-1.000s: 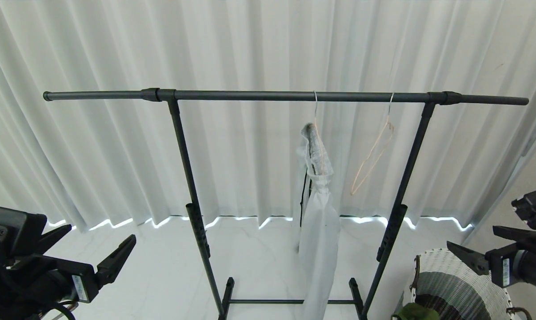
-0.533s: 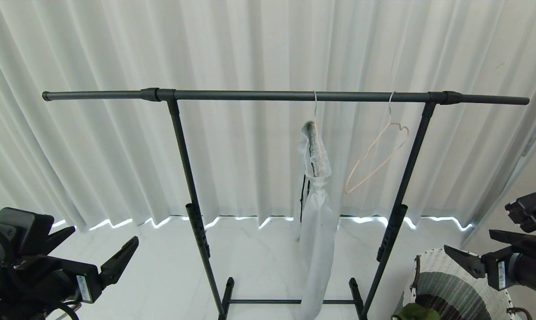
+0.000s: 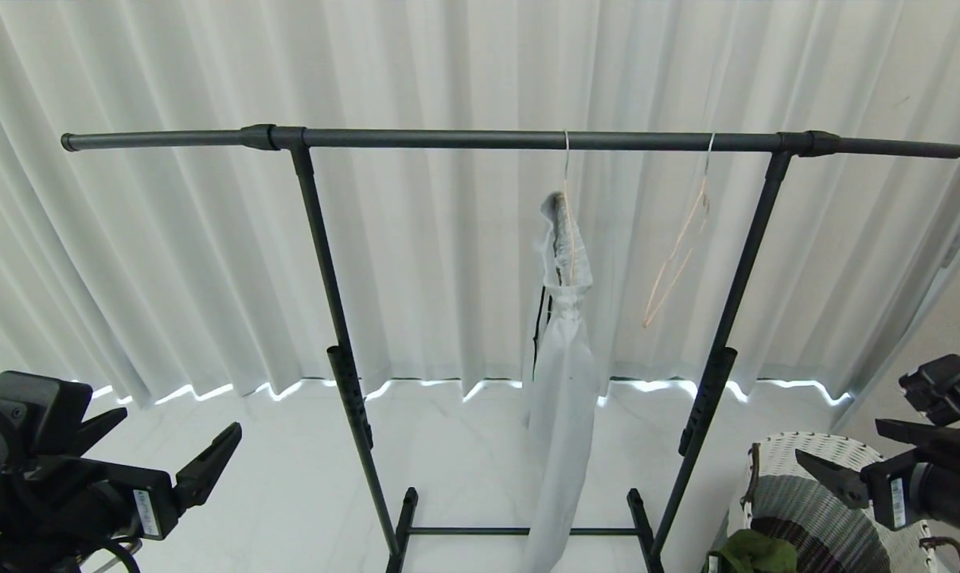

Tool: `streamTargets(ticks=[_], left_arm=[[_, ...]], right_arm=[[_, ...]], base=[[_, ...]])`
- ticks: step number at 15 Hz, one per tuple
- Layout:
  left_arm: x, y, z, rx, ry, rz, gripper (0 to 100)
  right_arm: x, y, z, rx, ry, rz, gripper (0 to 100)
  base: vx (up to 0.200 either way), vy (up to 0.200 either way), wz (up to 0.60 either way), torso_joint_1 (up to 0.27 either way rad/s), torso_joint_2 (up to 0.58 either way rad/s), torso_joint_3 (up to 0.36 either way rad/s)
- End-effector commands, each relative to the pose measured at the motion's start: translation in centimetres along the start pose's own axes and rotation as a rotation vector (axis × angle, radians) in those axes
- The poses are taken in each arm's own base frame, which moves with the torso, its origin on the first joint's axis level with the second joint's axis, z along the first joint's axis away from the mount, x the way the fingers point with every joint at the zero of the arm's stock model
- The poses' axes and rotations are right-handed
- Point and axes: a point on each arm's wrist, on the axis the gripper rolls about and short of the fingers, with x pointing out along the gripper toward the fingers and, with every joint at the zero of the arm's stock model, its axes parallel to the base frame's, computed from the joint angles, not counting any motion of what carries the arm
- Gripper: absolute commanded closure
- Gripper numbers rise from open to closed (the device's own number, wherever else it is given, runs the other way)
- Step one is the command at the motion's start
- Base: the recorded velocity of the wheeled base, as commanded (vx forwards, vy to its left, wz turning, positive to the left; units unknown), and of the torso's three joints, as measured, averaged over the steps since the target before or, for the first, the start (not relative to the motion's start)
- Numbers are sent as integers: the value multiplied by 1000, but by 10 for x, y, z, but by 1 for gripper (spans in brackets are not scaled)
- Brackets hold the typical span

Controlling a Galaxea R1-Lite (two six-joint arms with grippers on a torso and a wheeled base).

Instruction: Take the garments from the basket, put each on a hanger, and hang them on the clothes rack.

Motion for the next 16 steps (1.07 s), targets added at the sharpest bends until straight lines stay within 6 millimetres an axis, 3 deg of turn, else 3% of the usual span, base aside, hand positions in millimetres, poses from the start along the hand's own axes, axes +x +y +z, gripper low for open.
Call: streamTargets(ticks=[1,16], left_arm=[[1,1,-1,-2,7,5,0],[1,0,-4,5,23,0,0]], right_arm=[[1,0,0,-2,3,1,0],[1,1,-5,-12,19,5,0]], base=[[0,0,0,-207,500,281],[0,0,0,-158,471,313]])
